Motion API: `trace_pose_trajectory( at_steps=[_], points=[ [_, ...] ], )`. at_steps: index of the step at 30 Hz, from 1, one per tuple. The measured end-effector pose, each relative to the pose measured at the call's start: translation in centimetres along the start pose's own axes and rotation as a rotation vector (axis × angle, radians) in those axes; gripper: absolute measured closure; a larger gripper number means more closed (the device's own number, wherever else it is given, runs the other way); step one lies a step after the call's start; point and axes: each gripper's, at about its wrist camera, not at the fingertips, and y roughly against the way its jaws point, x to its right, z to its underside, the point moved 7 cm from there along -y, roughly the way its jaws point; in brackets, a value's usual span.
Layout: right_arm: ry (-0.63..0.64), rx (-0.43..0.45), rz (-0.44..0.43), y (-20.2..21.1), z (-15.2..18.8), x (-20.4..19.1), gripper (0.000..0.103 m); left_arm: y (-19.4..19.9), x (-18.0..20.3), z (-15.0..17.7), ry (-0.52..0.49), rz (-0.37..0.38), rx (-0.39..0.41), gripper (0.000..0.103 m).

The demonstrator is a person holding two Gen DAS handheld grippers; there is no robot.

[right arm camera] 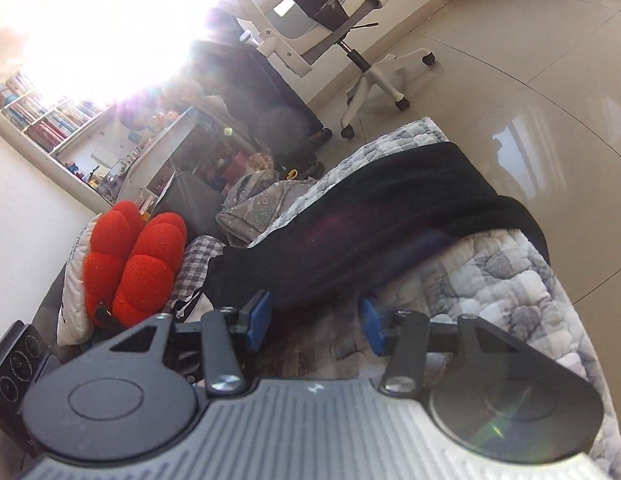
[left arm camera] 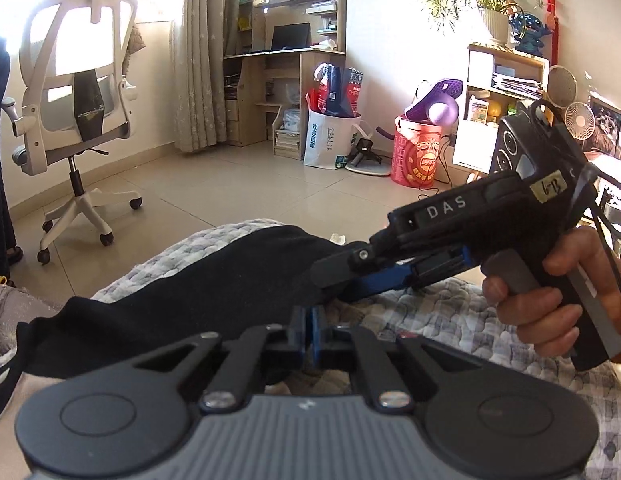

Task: Fold clothes

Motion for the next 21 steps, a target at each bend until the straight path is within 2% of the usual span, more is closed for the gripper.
trace_pose_trajectory(
  at_steps=[3,7,13,16,17,18,21],
  points=[
    [-0.043,0.068,0.061,0.8,-0.7,1.1,0.076,-0.4,0.5,0.6,-0.027,0.001,-0.026,0.100],
    [-0.101,0.158,0.142,1.9,-1.5,2.7,0.090,-1.1,0.8,1.4,-0.034,-0.002,-0.052,0.100],
    [-0.187,0.293,0.263,3.8,-2.7,5.0,0.094,-1.6,0.6,1.8,-0.013,-0.002,-0.056,0.098],
    [-0.190,0.314,0.328,4.4,-2.9,5.6,0.092,-0.8,0.6,1.7,-0.007,0.002,-0.055,0.081],
    [-0.179,0.319,0.356,4.7,-2.9,5.6,0.091,-0.1,0.4,1.7,-0.004,-0.006,-0.049,0.072],
    [-0.165,0.323,0.383,4.9,-2.9,5.5,0.084,0.6,0.2,1.8,0.000,-0.013,-0.044,0.065],
    [-0.128,0.313,0.418,5.7,-2.7,4.8,0.084,2.6,-0.4,1.9,0.011,-0.037,-0.028,0.054]
  ],
)
